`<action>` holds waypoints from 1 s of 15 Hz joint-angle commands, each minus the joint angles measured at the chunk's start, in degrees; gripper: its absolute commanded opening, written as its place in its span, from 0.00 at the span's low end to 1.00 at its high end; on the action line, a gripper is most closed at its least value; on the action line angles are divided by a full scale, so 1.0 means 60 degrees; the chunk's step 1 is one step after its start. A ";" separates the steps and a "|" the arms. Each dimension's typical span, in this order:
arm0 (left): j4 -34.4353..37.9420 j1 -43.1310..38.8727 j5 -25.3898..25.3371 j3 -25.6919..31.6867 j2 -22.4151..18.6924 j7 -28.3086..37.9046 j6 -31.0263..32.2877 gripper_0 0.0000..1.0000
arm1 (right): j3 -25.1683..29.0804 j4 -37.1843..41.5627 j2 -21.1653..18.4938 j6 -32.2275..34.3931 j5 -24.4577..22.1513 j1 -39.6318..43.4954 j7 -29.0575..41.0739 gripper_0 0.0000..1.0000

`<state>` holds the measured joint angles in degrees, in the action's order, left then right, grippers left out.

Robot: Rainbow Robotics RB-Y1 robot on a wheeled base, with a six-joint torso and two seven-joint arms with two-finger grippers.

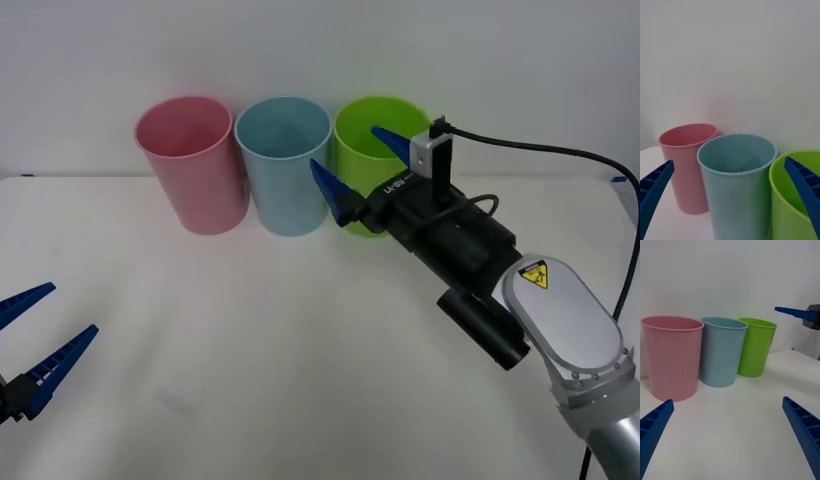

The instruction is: Grasp the object on the table and drop it into the matching bin: aluminum can to the light blue bin, PET bottle to the pink bin.

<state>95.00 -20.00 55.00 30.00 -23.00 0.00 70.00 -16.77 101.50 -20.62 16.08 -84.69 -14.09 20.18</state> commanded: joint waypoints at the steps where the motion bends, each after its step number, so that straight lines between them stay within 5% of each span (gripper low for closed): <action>1: 0.0000 0.0000 0.0000 0.0000 0.0000 0.0000 0.0000 1.00 | 0.0626 0.0954 -0.0343 0.0895 0.0037 0.1161 -0.0097 1.00; 7: 0.0000 0.0000 0.0000 0.0000 0.0000 0.0000 0.0000 1.00 | 0.2340 0.1833 -0.0387 0.3063 0.0213 0.3036 -0.0507 1.00; 15: 0.0000 0.0000 0.0000 0.0000 0.0000 0.0000 0.0000 1.00 | 0.4420 0.2024 -0.0299 0.5787 0.1531 0.5204 -0.1488 1.00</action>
<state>95.00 -20.00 55.00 30.00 -23.00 0.00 70.00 8.61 113.65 -22.55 49.18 -76.18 16.17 11.78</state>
